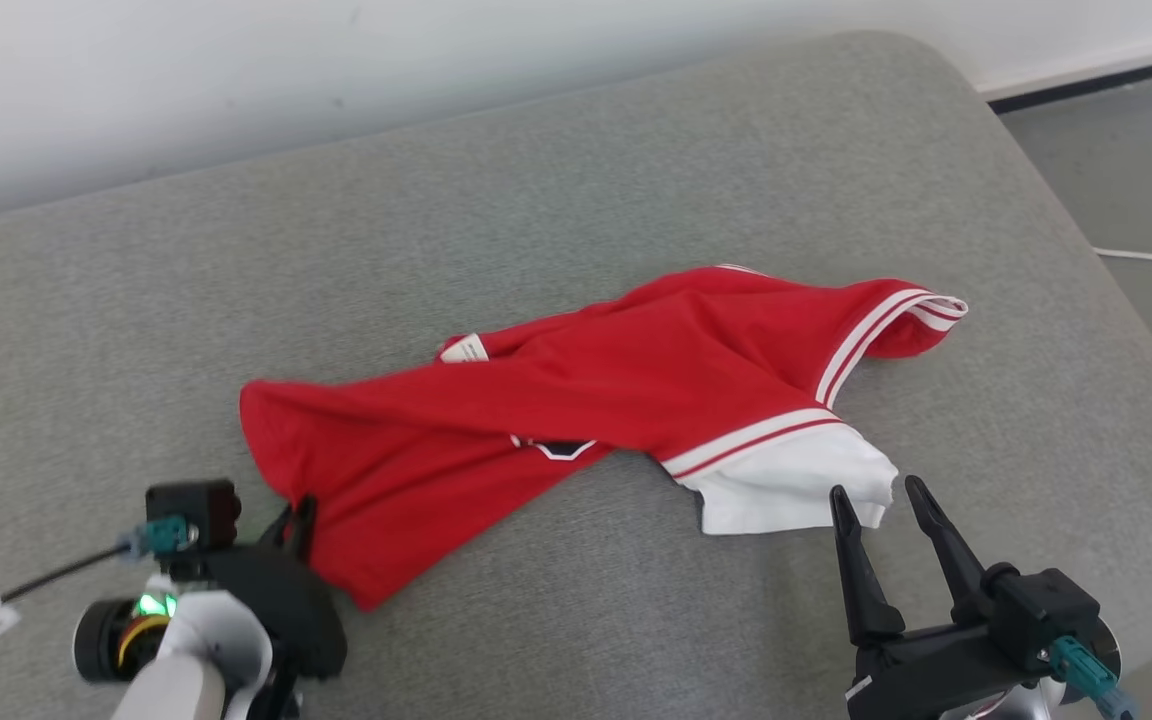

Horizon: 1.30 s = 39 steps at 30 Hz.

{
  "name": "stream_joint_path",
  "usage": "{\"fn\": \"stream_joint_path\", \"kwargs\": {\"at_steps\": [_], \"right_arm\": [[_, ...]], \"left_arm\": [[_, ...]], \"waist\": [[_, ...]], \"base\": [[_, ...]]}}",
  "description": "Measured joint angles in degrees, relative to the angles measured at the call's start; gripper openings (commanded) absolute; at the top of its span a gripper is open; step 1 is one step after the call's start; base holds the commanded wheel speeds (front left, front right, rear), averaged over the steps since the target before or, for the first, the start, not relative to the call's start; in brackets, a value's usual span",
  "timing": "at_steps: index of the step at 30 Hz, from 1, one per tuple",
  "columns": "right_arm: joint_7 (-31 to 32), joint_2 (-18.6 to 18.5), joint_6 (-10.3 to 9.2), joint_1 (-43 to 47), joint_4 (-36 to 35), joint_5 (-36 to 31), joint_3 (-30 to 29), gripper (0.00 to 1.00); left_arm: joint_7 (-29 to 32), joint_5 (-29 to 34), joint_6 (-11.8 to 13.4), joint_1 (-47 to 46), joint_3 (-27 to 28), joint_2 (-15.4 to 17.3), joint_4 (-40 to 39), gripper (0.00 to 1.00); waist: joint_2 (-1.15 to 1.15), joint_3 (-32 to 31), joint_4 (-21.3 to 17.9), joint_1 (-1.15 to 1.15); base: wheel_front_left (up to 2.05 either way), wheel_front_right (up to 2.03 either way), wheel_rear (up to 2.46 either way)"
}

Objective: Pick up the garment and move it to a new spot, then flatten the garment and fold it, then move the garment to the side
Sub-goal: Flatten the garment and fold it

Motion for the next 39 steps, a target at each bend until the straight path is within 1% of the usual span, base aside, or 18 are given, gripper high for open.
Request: {"fn": "stream_joint_path", "kwargs": {"at_steps": [4,5,8,11,12,13,14,18,21,25,29,30,34,39], "right_arm": [[0.9,0.0,0.0,0.68,-0.51,-0.47,-0.08,1.0],[1.22,-0.01,0.0,0.66,-0.8,-0.68,0.01,1.0],[1.62,0.0,0.0,0.68,-1.16,-0.71,-0.01,1.0],[1.92,0.0,0.0,0.77,-1.27,-0.78,0.07,1.0],[2.0,-0.01,0.0,0.8,-1.31,-0.78,0.11,1.0],[2.19,0.0,0.0,0.8,-1.35,-0.78,0.2,1.0],[2.36,0.0,0.0,0.8,-1.42,-0.78,0.26,1.0],[2.5,0.0,0.0,0.83,-1.59,-0.99,-0.08,1.0],[2.93,0.0,0.0,1.08,-1.72,-1.14,-1.0,1.0],[3.44,0.0,0.0,1.82,-2.04,-1.81,-2.66,1.0],[3.98,-0.01,0.0,2.2,-2.54,-2.21,-4.35,1.0],[4.12,-0.01,0.0,2.37,-2.56,-2.21,-4.74,1.0],[4.52,0.01,0.0,3.42,-2.46,-2.22,-6.43,1.0],[5.52,0.0,0.0,4.9,-1.78,-2.31,-8.64,1.0]], "left_arm": [[2.63,-0.58,1.22,6.99,0.16,1.32,-8.73,0.0],[3.79,-0.96,1.86,10.07,0.09,1.76,-12.47,0.0],[4.87,-1.36,3.13,14.08,0.14,1.94,-16.96,0.0],[5.03,-1.77,3.97,17.0,-0.02,1.41,-19.58,0.0],[4.78,-1.88,4.02,17.61,-0.07,1.14,-20.11,0.05],[4.26,-1.9,4.05,18.16,-0.16,0.96,-20.54,0.96],[3.5,-1.91,4.04,18.53,-0.21,0.74,-20.87,1.0],[-1.19,-1.45,3.49,19.26,-0.22,0.27,-20.78,1.0],[-6.66,-0.98,3.38,19.72,0.44,-0.2,-19.65,1.0],[-15.36,-0.44,2.76,20.98,1.86,-0.83,-16.92,1.0],[-25.93,0.67,0.87,21.58,2.82,-1.01,-14.58,1.0],[-27.32,1.13,0.4,21.58,3.12,-1.01,-14.07,1.0],[-29.25,3.66,-1.18,21.75,4.44,-1.47,-13.6,1.0],[-29.41,8.48,-3.87,22.94,9.32,-4.12,-18.37,1.0]], "waist": [[0.0,-0.61,1.74,0.0],[0.0,-0.91,2.5,0.0],[0.0,-1.44,3.42,0.0],[0.0,-2.02,4.02,0.0],[0.0,-2.21,4.14,0.0],[0.0,-2.4,4.22,0.0],[0.0,-2.56,4.27,0.0],[0.0,-3.15,4.3,0.0],[0.0,-3.73,4.34,0.0],[0.0,-4.71,4.48,0.0],[0.0,-5.73,4.81,0.0],[0.0,-6.0,4.92,0.0],[0.0,-7.03,5.61,0.0],[0.0,-8.04,7.05,0.0]], "base": [[0.0,0.0,0.0],[0.0,0.0,0.0],[0.0,0.0,0.0],[0.0,0.0,0.0],[0.0,0.0,0.0],[0.0,0.0,0.0],[0.0,0.0,0.0],[0.0,0.0,0.0],[0.0,0.0,0.0],[0.0,0.0,0.0],[0.0,0.0,0.0],[0.0,0.0,0.0],[0.0,0.0,0.0],[0.0,0.0,0.0]]}}
